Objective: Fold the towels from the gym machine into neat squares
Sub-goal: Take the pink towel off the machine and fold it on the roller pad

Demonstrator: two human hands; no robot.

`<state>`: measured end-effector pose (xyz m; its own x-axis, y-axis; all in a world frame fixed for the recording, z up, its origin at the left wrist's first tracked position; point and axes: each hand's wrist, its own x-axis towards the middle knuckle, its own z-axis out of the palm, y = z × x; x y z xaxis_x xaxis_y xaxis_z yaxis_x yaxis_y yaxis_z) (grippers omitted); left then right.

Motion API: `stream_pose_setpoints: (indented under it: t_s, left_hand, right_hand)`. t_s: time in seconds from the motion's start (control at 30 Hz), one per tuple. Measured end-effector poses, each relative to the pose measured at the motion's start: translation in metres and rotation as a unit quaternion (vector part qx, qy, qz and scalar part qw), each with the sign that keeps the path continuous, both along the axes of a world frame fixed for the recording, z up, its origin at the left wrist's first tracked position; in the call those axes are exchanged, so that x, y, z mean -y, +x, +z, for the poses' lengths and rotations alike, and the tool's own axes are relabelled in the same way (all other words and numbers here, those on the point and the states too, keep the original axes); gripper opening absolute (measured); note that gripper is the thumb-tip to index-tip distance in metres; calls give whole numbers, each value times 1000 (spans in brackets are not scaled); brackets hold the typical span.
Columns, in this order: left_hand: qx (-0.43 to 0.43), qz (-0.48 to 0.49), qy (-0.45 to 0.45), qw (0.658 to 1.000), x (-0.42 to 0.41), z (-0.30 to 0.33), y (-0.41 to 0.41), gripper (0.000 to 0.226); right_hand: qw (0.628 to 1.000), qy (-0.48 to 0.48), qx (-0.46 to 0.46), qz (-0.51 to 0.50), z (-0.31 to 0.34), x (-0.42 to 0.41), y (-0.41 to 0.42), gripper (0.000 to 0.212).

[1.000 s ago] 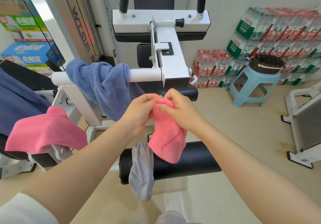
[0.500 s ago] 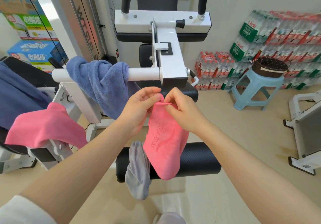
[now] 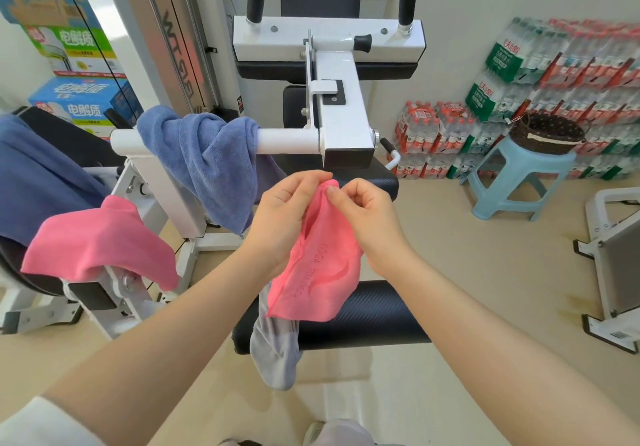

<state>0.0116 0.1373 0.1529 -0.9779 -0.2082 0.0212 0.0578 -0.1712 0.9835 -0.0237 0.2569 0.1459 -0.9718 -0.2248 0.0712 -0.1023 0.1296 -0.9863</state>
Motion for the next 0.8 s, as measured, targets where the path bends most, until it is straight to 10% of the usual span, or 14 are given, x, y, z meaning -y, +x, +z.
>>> stream_pose_setpoints:
  t_s: [0.27,0.53,0.67,0.8]
  left_hand:
    - [-77,-27,-272,959,22,12,5,20]
    - [-46,169,-318,932,58,15,-5,17]
    - [-23,213,-196,957,85,9,-11,27]
    - [-19,173,-247,953,90,2,-7,40]
  right_hand:
    - [977,-68,84,181,0,-15,-4,23]
    - [810,199,194,516,11,-36,-22,28]
    - [770,424,146,453,3,-32,-20,45]
    - [633,696,-93,325,-7,-38,-39,42]
